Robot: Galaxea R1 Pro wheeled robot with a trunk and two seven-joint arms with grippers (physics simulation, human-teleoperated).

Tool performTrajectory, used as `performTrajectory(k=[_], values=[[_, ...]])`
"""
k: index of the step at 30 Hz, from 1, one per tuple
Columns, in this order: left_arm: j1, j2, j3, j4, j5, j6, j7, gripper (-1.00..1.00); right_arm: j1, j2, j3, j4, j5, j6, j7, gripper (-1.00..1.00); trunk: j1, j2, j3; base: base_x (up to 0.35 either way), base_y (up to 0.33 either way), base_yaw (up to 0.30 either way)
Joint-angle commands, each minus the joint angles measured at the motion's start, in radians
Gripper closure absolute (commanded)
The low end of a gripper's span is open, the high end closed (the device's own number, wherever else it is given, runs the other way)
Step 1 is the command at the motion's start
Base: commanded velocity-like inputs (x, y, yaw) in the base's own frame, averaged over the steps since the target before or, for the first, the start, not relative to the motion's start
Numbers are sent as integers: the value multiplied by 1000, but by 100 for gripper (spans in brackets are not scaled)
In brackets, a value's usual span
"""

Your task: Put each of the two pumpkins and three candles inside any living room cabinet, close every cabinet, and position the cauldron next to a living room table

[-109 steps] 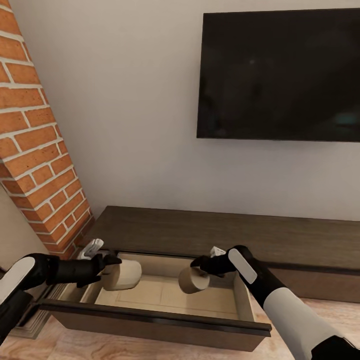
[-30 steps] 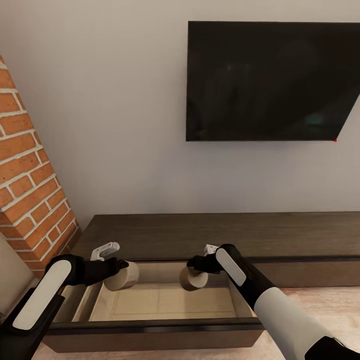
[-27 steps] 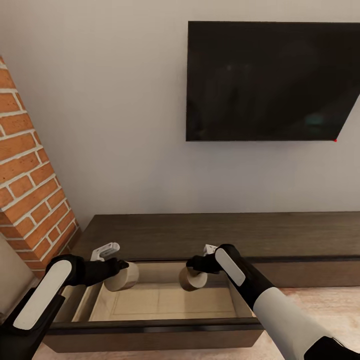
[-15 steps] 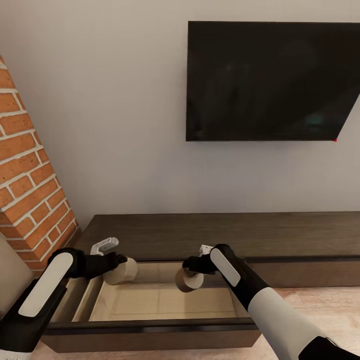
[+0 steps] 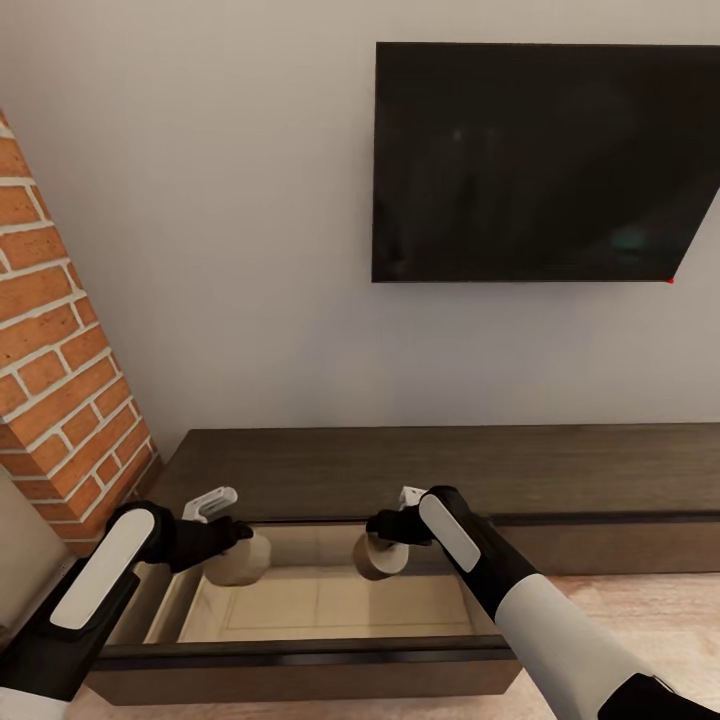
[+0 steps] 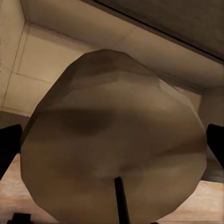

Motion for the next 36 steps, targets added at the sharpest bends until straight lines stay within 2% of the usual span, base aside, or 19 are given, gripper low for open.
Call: performTrajectory(k=[1,5,8,11,12,14,17,20,25,36], values=[[-1,2,-5,0,9,0,10,100,-1,0,2,-1,-11,0,-10,100,0,0,-1,0,0,0],[-1,4,-13,0,10,1,10,100,-1,2,3,-1,-11,-1,-10,100,0,0,-1,81,0,0],[-1,4,-24,1,10,1,10,100,-1,16,3,0,-12,2,-14,100,0,0,-1,263,0,0],[-1,5,-28,1,9,1,10,100,-1,43,4,1,-14,6,-34,100,0,0,-1,223,0,0],[-1,5,-31,1,9,1,10,100,-1,66,5,1,-16,7,-61,100,0,0,-1,88,0,0],[-1,6,-37,1,9,1,10,100,-1,86,10,2,-17,9,-95,100,0,0,-1,57,0,0],[-1,6,-47,1,7,1,13,100,-1,104,16,2,-22,12,-143,100,0,0,-1,20,0,0],[-1,6,-75,1,7,1,44,100,-1,110,18,5,-28,16,-162,100,0,0,-1,5,0,0],[-1,0,-93,1,9,1,98,100,-1,111,18,8,-31,20,-174,100,0,0,-1,1,0,0],[-1,4,-96,1,11,1,109,100,-1,112,18,8,-31,23,-177,100,0,0,-1,2,0,0]])
